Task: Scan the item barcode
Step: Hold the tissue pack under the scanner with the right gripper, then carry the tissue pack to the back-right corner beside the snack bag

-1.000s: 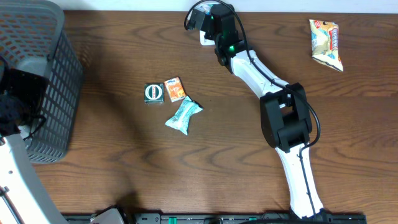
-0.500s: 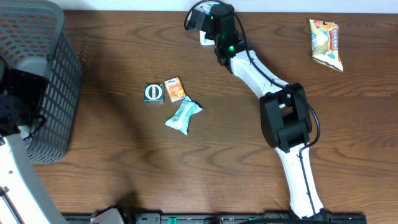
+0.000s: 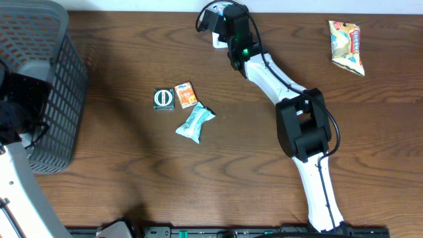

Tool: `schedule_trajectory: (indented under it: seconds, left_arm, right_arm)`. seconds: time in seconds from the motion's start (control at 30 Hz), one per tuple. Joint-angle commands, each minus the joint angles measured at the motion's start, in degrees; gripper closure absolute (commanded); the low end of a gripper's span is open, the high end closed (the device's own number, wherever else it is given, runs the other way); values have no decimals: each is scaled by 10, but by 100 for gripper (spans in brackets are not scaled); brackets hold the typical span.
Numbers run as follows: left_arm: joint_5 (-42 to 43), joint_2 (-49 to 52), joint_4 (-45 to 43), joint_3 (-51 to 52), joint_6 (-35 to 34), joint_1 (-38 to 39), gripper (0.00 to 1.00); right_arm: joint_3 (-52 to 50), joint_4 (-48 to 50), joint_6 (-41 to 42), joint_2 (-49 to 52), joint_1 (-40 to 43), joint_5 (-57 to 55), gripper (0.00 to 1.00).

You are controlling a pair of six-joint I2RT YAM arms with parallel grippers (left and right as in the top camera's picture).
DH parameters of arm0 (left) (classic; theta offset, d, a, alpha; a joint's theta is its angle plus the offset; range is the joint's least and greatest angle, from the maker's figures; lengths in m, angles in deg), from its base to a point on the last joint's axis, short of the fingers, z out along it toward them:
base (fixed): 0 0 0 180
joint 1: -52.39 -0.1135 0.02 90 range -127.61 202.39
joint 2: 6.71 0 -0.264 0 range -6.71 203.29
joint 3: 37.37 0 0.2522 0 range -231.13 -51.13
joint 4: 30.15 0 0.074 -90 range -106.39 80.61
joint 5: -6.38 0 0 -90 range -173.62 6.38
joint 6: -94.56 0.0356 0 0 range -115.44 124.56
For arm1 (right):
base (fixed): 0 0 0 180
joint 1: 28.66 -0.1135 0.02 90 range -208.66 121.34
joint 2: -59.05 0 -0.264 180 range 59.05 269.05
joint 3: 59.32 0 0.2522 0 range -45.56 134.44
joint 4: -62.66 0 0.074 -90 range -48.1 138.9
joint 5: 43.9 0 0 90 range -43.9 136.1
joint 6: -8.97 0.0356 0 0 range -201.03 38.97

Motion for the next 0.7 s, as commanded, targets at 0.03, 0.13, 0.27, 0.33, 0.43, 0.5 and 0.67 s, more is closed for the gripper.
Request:
schedule_trajectory:
  seconds: [0.03, 0.13, 0.27, 0.33, 0.43, 0.5, 0.67]
  left_arm:
    - [-3, 0, 1, -2, -1, -2, 2]
    - [-3, 0, 1, -2, -1, -2, 3]
    - [-3, 0, 1, -2, -1, -2, 2]
    - [-3, 0, 1, -2, -1, -2, 2]
    - [-3, 0, 1, -2, -1, -2, 2]
    - [-3, 0, 1, -2, -1, -2, 2]
    - [-3, 0, 1, -2, -1, -2, 2]
  right_arm:
    - [4, -2, 9, -14, -4, -7, 99]
    - [4, -2, 34, -21, -3, -7, 99]
    - [4, -9, 84, -43, 6, -7, 99]
    - [4, -20, 127, -61, 19, -7, 99]
    - [4, -57, 183, -89, 49, -7, 99]
    - [5, -99, 231, -107, 80, -7, 99]
    - [5, -230, 326, -124, 169, -4, 99]
